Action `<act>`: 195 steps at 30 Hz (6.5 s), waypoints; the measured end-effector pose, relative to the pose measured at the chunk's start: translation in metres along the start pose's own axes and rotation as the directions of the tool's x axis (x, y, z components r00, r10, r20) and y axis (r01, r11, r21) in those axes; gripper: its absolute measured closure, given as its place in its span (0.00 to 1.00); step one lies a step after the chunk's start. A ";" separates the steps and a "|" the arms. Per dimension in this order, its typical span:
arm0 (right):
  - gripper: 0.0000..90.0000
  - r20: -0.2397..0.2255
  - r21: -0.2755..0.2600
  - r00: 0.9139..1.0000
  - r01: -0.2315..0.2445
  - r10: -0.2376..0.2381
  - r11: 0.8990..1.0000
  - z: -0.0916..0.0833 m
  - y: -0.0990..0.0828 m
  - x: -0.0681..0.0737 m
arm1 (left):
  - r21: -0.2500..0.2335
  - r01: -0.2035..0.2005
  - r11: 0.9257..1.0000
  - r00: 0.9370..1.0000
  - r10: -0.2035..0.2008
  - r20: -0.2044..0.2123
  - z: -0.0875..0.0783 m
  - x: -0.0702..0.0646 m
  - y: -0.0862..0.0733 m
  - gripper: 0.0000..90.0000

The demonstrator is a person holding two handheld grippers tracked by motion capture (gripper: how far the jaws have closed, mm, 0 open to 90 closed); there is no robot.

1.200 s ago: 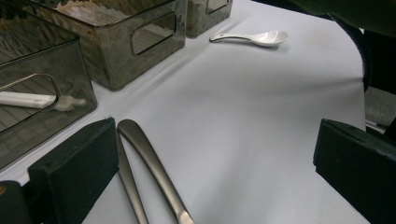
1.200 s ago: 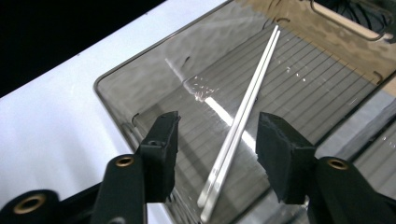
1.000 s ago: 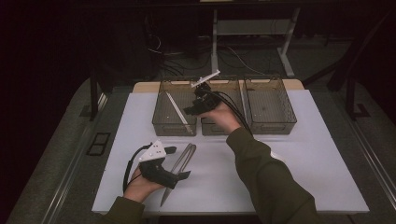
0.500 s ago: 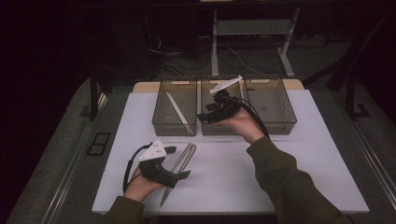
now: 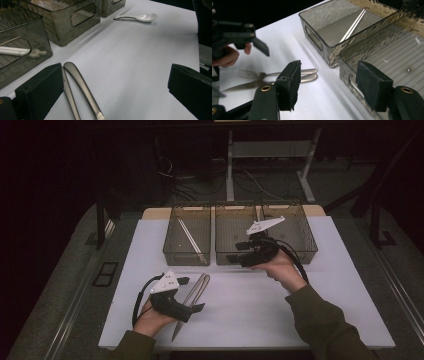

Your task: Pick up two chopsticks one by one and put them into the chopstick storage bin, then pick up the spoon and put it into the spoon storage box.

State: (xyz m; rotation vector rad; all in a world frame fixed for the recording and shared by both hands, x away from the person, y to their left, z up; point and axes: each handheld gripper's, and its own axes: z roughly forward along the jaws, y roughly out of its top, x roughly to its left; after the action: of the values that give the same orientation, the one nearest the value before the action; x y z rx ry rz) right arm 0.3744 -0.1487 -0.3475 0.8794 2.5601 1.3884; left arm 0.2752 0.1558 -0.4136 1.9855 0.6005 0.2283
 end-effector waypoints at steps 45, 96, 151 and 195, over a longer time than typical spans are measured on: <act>0.42 0.143 0.015 0.988 -0.056 0.053 0.998 -0.075 -0.115 -0.008 | 0.007 -0.005 1.000 1.000 0.005 -0.007 -0.002 0.001 0.000 0.00; 1.00 0.249 0.188 0.959 -0.183 0.134 0.965 -0.040 -0.131 -0.075 | 0.009 -0.005 1.000 1.000 0.005 -0.009 -0.001 0.001 0.000 0.00; 0.55 0.140 0.035 0.977 -0.168 0.162 0.985 -0.094 -0.124 -0.046 | 0.006 -0.012 1.000 1.000 0.012 -0.005 -0.004 0.001 0.001 0.00; 0.56 0.197 0.146 0.963 -0.213 0.183 0.966 -0.093 -0.175 -0.063 | 0.008 -0.006 1.000 1.000 0.006 0.002 -0.001 0.002 0.000 0.00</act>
State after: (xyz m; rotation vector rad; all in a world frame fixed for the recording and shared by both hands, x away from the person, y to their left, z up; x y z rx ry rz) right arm 0.3173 -0.3244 -0.4442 1.2595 2.5310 1.0881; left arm 0.2760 0.1577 -0.4133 1.9956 0.5952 0.2273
